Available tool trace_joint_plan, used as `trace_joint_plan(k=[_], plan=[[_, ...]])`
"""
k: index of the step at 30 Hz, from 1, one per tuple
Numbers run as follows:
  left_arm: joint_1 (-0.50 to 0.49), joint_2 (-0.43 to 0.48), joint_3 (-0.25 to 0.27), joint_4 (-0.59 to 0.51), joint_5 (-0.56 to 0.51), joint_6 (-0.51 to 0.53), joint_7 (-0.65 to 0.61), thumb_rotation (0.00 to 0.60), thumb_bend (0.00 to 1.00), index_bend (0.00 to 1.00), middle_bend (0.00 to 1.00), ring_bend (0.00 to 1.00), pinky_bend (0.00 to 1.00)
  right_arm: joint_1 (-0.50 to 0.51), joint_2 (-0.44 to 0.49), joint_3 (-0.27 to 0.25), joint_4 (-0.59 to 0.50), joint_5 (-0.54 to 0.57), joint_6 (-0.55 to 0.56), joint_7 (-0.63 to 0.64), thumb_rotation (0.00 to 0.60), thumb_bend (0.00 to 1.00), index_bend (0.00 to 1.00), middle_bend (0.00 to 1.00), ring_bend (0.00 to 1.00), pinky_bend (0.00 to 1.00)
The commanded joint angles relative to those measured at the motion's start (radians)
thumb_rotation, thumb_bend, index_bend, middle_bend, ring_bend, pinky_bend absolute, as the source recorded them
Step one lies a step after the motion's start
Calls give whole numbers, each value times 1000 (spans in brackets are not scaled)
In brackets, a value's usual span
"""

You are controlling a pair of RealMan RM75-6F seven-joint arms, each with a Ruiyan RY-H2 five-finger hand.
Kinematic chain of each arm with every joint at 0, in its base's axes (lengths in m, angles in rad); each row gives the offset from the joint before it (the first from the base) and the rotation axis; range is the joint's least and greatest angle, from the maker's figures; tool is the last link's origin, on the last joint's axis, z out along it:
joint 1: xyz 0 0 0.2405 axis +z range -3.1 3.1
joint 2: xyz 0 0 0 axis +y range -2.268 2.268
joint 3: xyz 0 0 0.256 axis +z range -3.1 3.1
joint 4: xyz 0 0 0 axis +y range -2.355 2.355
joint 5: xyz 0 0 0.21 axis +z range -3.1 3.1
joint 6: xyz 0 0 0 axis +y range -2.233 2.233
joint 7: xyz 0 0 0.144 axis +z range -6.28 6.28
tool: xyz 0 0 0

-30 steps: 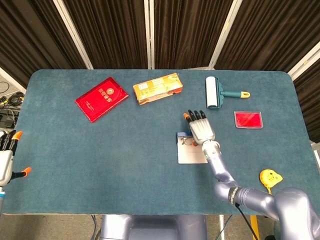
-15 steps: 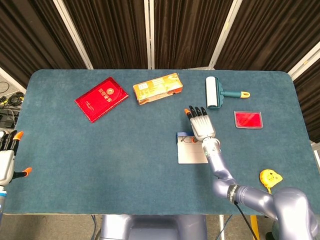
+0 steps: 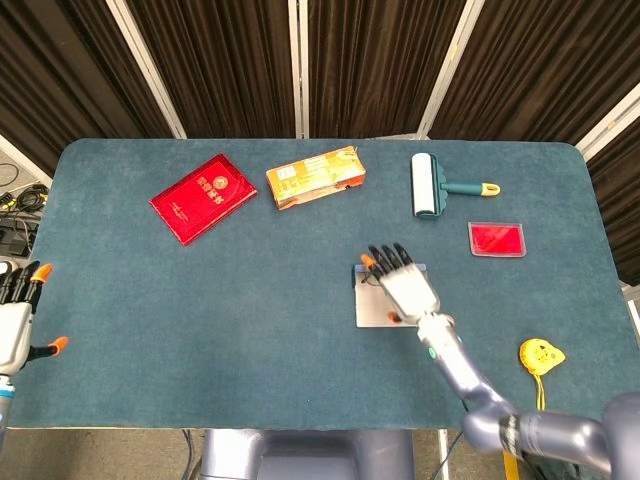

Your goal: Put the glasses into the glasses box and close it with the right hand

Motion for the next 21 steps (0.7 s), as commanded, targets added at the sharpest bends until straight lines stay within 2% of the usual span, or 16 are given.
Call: trace_joint_plan(k=[1,21], plan=[[4,5,5,-9,14,7,-5,600,0,0,0,0,0,-20,-7,-20,-8,-24,18,-22,600,20,91,0,0,0],[5,12,4,-8,18,3,-20,600,0,0,0,0,0,-37,-103,-15,81,-33,-10,-80,600,35,193,0,0,0]])
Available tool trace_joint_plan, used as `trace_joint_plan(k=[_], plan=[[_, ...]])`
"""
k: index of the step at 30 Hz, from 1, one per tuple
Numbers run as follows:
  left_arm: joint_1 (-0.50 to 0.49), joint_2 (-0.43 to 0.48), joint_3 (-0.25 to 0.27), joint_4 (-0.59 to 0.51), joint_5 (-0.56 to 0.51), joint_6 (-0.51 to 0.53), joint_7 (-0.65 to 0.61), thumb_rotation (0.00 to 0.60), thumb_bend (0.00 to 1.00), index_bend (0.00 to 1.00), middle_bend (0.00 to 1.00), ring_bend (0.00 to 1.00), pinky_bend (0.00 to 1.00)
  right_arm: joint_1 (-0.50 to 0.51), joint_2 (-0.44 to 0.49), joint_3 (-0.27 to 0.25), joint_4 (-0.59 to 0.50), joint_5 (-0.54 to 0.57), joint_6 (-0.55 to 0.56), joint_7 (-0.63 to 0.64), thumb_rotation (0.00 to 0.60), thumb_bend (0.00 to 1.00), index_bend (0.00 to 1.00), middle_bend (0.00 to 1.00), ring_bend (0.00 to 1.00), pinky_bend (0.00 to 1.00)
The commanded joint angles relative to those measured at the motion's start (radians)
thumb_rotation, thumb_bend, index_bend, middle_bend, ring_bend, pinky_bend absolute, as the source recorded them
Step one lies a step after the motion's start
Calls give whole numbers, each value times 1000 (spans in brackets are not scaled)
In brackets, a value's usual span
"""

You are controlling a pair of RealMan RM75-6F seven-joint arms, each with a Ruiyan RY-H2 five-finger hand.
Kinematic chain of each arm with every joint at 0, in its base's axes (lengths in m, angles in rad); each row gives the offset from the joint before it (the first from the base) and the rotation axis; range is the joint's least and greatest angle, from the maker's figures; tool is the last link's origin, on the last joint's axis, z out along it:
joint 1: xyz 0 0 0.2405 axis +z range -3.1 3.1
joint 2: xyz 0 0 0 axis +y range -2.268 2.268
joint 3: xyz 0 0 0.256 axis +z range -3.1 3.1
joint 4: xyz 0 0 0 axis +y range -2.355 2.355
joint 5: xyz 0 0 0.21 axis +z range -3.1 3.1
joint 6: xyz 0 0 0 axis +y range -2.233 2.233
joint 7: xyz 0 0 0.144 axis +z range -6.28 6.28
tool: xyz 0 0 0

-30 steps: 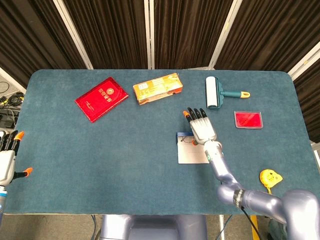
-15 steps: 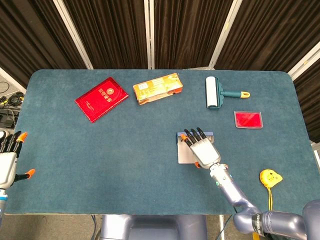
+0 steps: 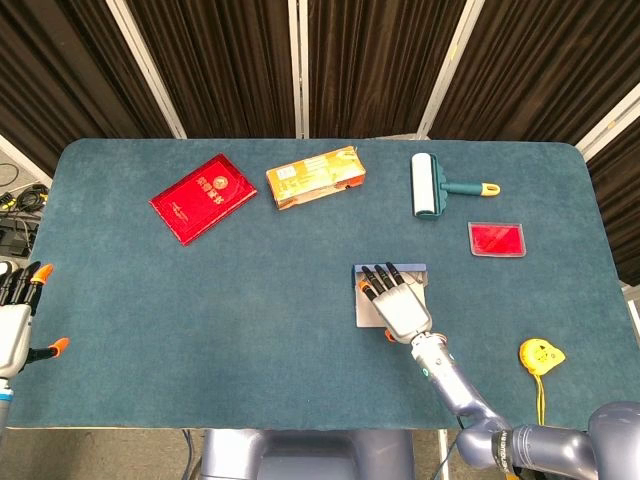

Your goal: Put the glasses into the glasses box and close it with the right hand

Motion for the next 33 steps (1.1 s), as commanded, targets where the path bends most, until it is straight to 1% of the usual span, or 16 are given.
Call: trace_joint_plan(k=[1,18,26,29,33], plan=[[-1,-1,-1,1,-2,-1,1,600,0,0,0,0,0,-3,-11,3,18,1,-9,0,600,35,193,0,0,0],[-5,-11,-3,9,-16,-7,18,600,0,0,0,0,0,-14,-49,10,105,-20,-40,20,600,45,192,0,0,0],[-6,-13,-4,11,-20,-9,20,600,0,0,0,0,0,-19,-66,15,140,-26,-50,26,600,74,193,0,0,0],[-7,-13,-4,12,-22,-10,22,600,0,0,0,0,0,-21,-68,17,144,-31,-51,31,600,115,207,0,0,0],[-7,-14,-4,13,-24,-11,24,600,0,0,0,0,0,-24,-63,22,141,-41,-48,41,600,239,253,0,0,0]])
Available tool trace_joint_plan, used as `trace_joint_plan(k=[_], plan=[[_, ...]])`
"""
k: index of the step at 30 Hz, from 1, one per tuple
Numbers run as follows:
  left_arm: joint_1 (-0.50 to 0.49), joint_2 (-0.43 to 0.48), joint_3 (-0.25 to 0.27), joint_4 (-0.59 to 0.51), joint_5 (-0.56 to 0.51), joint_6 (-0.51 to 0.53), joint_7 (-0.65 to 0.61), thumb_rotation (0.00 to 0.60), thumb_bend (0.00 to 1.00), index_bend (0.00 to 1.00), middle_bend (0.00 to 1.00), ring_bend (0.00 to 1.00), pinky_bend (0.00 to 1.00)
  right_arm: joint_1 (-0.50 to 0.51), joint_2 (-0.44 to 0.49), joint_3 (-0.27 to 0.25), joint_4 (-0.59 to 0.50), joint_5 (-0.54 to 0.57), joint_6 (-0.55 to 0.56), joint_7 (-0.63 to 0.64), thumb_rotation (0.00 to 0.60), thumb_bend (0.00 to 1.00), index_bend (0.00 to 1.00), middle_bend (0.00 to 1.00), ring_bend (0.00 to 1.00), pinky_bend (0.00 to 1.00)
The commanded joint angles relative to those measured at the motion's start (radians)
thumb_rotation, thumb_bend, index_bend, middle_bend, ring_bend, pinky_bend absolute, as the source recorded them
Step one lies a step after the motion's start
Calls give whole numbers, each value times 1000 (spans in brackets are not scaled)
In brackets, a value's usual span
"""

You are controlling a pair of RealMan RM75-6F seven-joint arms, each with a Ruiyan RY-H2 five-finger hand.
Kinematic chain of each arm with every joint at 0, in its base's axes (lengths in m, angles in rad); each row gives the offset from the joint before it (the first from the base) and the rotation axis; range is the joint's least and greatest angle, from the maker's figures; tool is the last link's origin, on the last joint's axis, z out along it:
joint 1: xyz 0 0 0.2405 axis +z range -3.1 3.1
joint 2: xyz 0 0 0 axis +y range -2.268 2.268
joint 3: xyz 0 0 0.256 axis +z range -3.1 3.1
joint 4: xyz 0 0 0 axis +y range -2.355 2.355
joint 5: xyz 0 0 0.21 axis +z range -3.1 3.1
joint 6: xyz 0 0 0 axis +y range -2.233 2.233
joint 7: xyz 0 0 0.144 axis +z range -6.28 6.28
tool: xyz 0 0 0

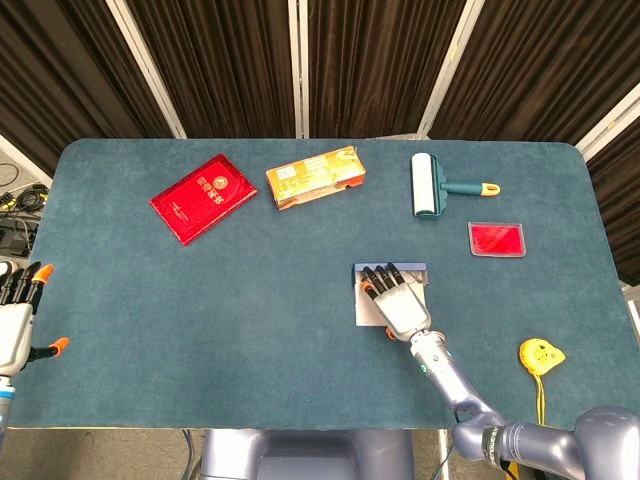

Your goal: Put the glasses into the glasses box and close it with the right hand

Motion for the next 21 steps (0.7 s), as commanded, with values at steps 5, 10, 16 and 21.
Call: trace_joint_plan(k=[5,10,16,21], plan=[[0,0,0,-1,1,1,-1,600,0,0,0,0,0,-7,10,7,-6,-13,7,14,600,279,280,0,0,0],[1,1,1,-1,1,1,-1,600,0,0,0,0,0,-8,14,20,-1,-15,7,31,600,279,292,0,0,0],[-1,0,0,2,-3,-3,-1,600,0,0,0,0,0,-6,13,34,6,-15,2,44,600,279,295,0,0,0],[-2,-1,-1,2,-5,-3,0,600,0,0,0,0,0,-2,7,43,20,-16,-2,49,600,280,299,0,0,0]])
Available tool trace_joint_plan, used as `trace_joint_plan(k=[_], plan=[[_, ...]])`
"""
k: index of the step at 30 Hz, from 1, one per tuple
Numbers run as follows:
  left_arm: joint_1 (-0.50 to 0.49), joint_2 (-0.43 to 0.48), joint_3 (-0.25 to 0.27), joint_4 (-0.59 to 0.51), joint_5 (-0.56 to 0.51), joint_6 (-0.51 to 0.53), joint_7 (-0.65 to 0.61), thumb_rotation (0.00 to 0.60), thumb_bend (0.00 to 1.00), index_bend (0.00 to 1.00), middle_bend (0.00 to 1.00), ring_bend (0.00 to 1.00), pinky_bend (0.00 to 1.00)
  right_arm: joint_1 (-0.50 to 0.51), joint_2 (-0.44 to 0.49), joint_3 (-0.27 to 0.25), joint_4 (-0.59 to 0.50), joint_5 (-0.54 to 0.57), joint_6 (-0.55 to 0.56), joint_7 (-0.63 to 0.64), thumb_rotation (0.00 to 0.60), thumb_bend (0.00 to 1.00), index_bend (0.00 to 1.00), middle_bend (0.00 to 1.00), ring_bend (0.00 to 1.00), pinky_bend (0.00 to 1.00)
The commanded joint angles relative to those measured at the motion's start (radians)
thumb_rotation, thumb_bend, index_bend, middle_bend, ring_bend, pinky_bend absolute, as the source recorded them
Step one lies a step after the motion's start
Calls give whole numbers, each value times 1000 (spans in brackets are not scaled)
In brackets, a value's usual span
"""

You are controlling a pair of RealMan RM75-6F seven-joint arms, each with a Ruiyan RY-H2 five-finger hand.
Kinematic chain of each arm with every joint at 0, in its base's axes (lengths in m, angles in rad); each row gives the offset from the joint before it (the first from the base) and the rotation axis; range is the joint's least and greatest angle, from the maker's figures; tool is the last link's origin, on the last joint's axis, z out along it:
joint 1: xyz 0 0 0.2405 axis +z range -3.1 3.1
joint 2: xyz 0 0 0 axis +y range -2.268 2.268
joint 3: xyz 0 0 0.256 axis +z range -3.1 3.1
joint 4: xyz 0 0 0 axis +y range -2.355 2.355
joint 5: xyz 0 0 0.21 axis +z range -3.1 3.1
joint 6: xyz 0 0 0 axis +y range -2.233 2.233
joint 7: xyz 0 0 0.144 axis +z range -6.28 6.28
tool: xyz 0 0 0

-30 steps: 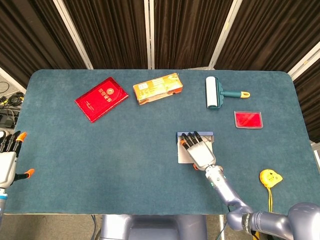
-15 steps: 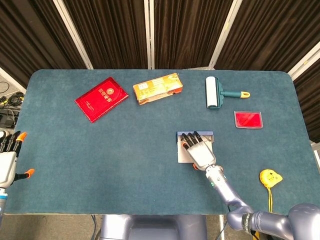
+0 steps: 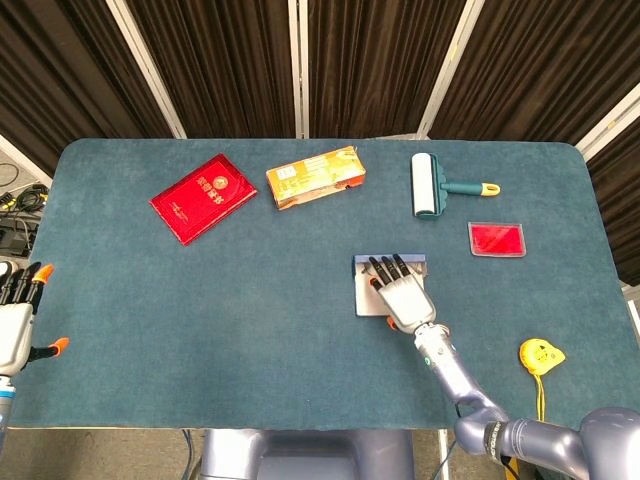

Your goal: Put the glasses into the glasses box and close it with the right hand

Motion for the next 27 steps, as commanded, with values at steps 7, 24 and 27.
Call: trace_joint_plan(k=[7,24,27], plan=[[-2,-1,-2,3,-7,-3,0,600,0,0,0,0,0,9,-11,20,32,8,-11,8,600,282,301,0,0,0],[-9,-11,-6,17,-30,-15,12,600,0,0,0,0,0,57,-52,111,119,57,-22,30,600,283,317,12,0,0],[-9,-12,-7,17,-32,-14,13,600,0,0,0,0,0,67,-62,120,143,74,-34,19,600,283,320,13,0,0]])
